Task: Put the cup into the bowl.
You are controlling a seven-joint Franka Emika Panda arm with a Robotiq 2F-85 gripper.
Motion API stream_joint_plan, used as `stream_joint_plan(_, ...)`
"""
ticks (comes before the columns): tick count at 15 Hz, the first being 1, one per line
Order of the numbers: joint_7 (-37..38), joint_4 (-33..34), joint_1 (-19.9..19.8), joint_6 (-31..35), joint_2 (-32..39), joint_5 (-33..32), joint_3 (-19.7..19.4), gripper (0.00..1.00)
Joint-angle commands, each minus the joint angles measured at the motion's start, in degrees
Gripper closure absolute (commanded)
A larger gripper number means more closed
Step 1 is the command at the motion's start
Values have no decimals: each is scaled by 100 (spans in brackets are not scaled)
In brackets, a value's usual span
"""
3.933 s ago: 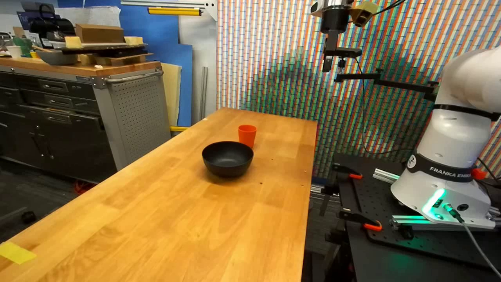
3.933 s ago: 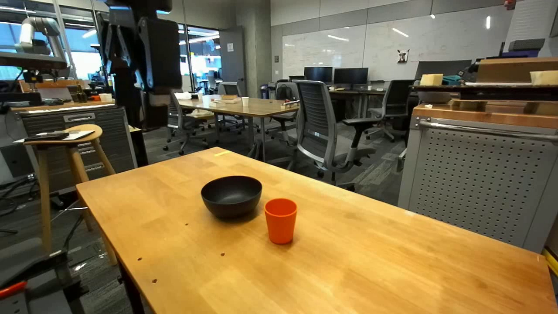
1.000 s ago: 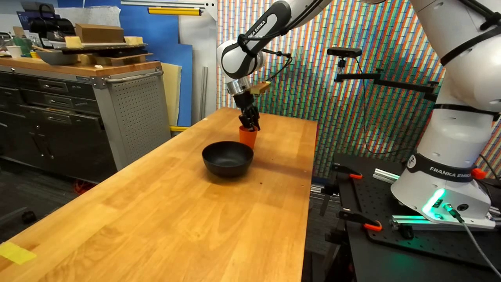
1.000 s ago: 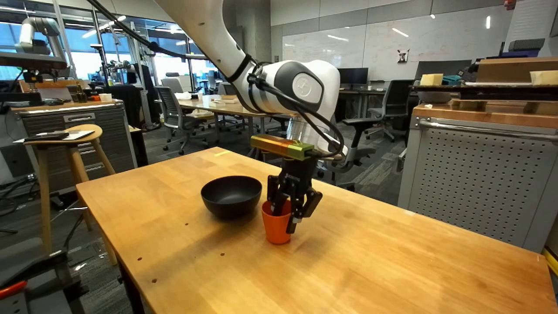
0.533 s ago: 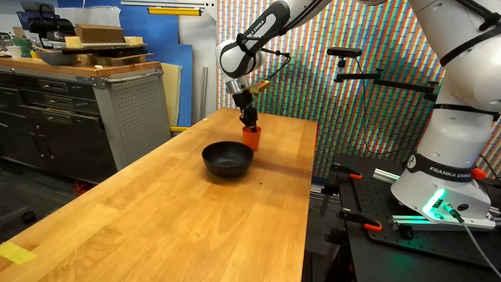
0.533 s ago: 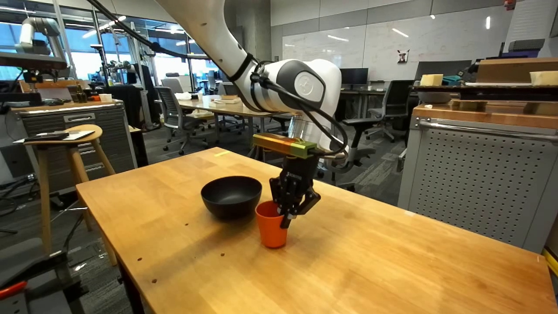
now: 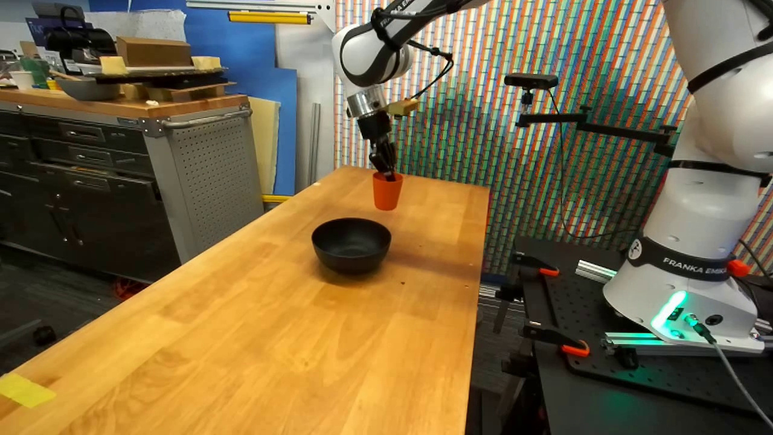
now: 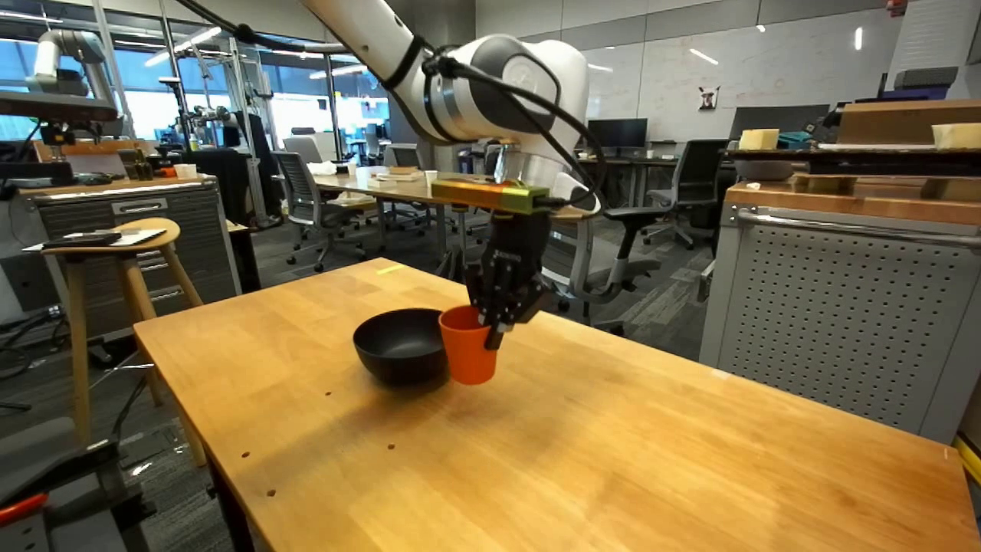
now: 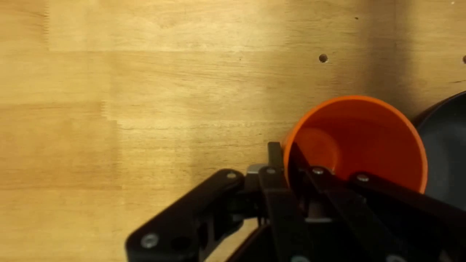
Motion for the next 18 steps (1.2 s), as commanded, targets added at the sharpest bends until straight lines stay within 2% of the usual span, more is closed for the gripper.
stream_joint_plan(1, -112, -670, 207, -167, -942, 70, 122, 98)
stream_joint_plan(5, -264, -918, 518, -217, -1177, 120, 361, 98)
stream_joint_plan(8, -283, -956, 761, -165, -1044, 91, 525, 98)
stream_joint_plan(13, -280, -731, 1079, -31, -617, -64, 665, 98)
stream_joint_plan(18, -72, -230, 1229, 265, 47, -461, 533, 98)
